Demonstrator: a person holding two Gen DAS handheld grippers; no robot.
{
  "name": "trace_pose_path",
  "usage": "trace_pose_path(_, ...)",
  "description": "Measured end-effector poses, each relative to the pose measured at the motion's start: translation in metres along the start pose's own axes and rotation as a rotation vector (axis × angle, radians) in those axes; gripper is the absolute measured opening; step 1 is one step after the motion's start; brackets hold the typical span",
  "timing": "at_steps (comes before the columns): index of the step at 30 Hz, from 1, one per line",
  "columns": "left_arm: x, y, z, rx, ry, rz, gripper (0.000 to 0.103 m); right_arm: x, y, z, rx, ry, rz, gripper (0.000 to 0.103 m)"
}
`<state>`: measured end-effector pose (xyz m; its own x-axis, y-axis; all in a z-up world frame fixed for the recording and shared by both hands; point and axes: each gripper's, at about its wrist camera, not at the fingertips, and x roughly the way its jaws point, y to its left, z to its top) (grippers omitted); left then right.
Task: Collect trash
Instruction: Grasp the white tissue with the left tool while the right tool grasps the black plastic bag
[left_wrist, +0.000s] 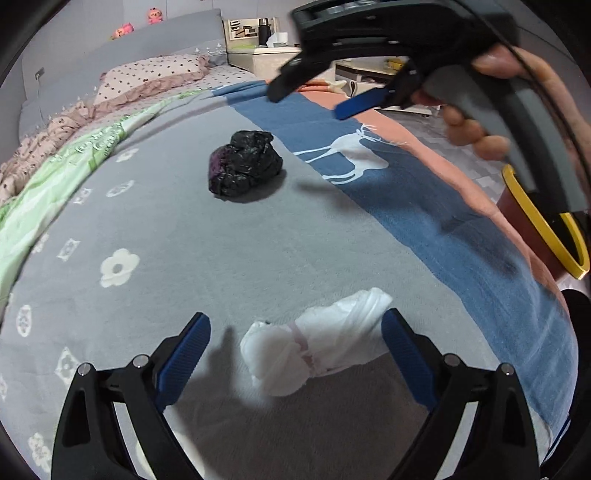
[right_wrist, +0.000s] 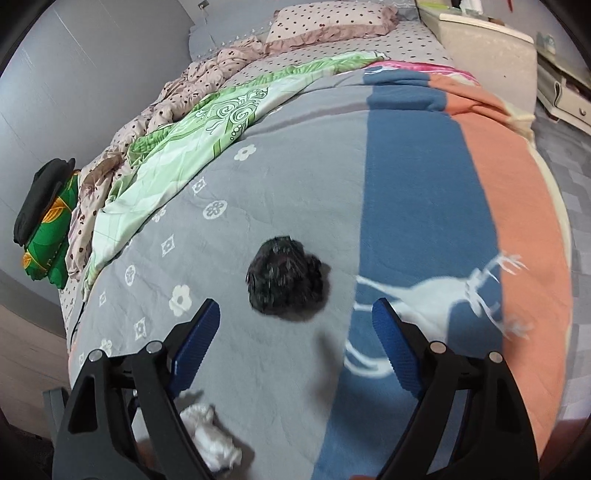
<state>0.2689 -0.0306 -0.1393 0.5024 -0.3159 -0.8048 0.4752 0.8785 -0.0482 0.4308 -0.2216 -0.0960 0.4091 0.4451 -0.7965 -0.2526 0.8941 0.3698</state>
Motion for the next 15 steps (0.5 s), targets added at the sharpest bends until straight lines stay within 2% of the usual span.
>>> trace_pose_path(8, 0.019, 0.005, -0.004, -0.034, 0.018, -0.078, 0.067, 0.064, 0.015, 0.009, -0.045, 0.068, 0.03, 0.069)
trace_pose_path(10, 0.018, 0.002, -0.004, -0.02, 0.013, -0.088, 0.058, 0.074, 0.018, 0.008, -0.053, 0.08, 0.031, 0.062)
trace_pose_path(15, 0.016, -0.002, -0.004, -0.009, 0.005, -0.084, 0.048, 0.093, 0.024, 0.005, -0.077, 0.093, -0.005, 0.043)
